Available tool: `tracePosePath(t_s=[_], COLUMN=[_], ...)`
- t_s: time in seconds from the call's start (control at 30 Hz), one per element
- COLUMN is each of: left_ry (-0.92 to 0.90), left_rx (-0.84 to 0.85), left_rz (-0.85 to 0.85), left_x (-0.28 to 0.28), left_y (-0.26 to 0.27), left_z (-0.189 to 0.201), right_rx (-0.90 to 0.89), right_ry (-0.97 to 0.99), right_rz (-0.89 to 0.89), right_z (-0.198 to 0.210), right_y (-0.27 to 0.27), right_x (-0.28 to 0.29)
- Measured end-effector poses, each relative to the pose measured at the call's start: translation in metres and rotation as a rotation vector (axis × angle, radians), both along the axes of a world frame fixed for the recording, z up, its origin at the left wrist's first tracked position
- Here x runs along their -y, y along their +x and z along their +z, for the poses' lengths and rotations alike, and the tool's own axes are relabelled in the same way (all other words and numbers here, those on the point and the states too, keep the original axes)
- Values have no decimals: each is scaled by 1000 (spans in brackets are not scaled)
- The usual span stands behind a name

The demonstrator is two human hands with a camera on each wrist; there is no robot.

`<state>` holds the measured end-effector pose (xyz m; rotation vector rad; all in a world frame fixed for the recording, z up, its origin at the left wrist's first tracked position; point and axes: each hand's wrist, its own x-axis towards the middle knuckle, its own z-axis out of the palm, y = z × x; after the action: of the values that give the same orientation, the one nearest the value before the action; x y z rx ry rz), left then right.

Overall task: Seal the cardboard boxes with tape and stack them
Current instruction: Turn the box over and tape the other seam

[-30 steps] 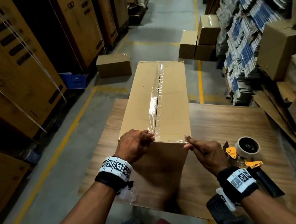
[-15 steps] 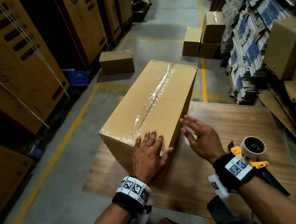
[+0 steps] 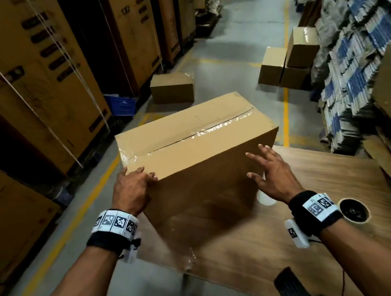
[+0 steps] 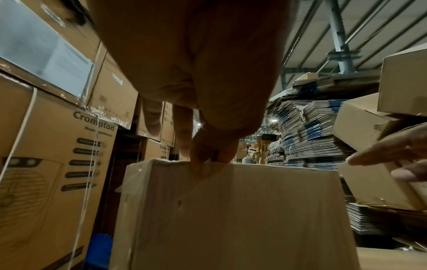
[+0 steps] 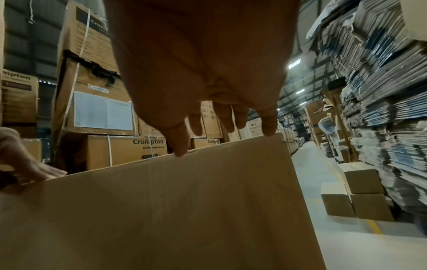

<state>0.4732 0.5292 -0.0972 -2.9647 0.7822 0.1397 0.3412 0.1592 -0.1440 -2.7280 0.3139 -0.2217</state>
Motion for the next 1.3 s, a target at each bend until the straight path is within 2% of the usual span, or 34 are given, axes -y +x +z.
tracePosePath(t_s=[0.07, 0.13, 0.2, 0.33, 0.4, 0.5, 0.7, 0.83, 0.93, 1.0, 1.07, 1.13, 1.2, 1.3], left_ry=[-23, -143, -242, -175, -138, -127, -103, -141, -177, -207, -235, -204, -178, -156], left_rx=[37, 59, -18, -170, -196, -159, -114, -143, -171, -175, -183, -215, -222, -226], left_rz=[47, 77, 117, 266, 271, 254, 167, 59, 37, 75, 120, 142, 129, -2], left_x=[0, 9, 28, 68, 77, 77, 83, 120, 138, 136, 131, 127, 123, 128], left_y=[4, 8, 19, 42, 44, 39, 18, -17, -50, -75, -95, -111, -121, -140], left_z=[5, 11, 10, -12, -22, -31, -28, -26, -24, -24, -23, -24, -24, -22], right_rx=[-20, -93, -201, -356, -407, -375, -227, -109, -129, -168, -173, -107, -81, -247], right_ry=[-55, -109, -151, -136, -105, -78, -222, -62, -16, 85, 211, 245, 199, 40], right_rz=[-26, -55, -82, -142, -133, -120, -219, -225, -176, -88, -13, -23, -54, -32], right_z=[8, 16, 21, 22, 17, 9, 12, 16, 37, 51, 59, 56, 53, 51], right_y=[11, 23, 38, 62, 65, 56, -1, -41, -65, -72, -70, -60, -40, 3], right_x=[8, 18, 28, 48, 54, 53, 9, -34, -50, -48, -36, -18, 0, 17])
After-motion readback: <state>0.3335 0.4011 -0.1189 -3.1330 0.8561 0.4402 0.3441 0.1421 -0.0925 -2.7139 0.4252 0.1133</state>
